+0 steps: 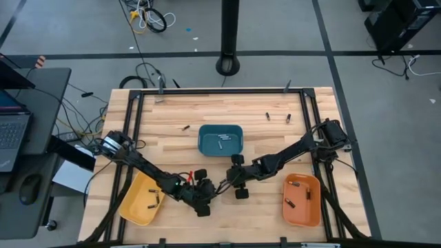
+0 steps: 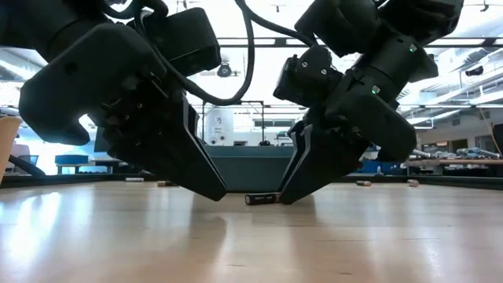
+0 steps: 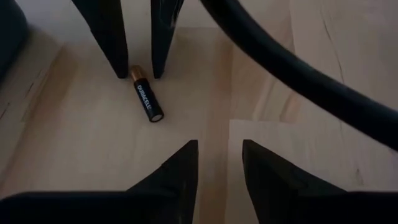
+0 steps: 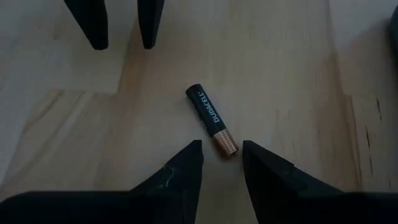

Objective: Sort batteries
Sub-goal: Put the black battery into the yellow bin

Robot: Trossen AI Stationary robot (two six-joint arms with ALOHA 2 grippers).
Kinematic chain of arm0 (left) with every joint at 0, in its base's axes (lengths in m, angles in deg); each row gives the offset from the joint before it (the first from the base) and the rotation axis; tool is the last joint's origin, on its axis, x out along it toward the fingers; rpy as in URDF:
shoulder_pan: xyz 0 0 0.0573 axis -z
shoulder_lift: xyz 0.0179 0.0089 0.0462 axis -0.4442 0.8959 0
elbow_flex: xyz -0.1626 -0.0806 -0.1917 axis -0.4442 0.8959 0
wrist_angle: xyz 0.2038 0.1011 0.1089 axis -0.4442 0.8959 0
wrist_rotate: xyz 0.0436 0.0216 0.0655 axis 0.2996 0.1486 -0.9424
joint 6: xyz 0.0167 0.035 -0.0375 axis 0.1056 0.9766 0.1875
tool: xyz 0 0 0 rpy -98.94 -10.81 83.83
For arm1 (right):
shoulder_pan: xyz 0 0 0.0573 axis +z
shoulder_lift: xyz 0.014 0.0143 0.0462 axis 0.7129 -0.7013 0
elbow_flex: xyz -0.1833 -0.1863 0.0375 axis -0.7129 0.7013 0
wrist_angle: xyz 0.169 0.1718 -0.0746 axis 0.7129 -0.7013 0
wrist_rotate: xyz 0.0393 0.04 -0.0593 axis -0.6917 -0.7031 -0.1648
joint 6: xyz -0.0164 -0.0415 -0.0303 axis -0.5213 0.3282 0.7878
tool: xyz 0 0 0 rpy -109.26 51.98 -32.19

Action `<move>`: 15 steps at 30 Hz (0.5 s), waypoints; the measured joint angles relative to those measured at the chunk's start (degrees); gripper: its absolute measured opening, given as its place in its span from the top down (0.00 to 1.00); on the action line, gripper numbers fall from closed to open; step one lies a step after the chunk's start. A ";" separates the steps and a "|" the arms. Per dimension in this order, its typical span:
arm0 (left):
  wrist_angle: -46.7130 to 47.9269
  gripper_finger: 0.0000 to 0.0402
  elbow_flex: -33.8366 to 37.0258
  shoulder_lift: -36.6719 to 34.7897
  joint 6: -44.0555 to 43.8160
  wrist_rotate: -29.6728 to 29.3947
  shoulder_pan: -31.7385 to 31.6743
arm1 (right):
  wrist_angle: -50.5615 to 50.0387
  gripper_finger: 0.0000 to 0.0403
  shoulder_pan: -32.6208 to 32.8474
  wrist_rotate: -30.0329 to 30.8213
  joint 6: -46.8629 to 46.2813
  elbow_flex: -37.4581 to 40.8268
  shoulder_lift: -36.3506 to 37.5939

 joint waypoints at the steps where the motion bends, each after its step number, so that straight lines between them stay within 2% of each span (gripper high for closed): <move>1: 0.01 0.67 0.00 0.00 -0.02 -0.01 -0.01 | -0.04 0.70 0.00 -0.45 -0.24 0.01 0.00; 12: -0.12 0.67 0.00 0.00 -1.54 -0.04 -0.09 | -0.42 0.95 0.11 -1.63 -1.37 -0.07 -0.09; 15: 0.22 0.66 0.00 0.00 -1.55 -0.24 -0.09 | -0.37 0.98 0.43 -1.34 -1.48 -0.04 -0.09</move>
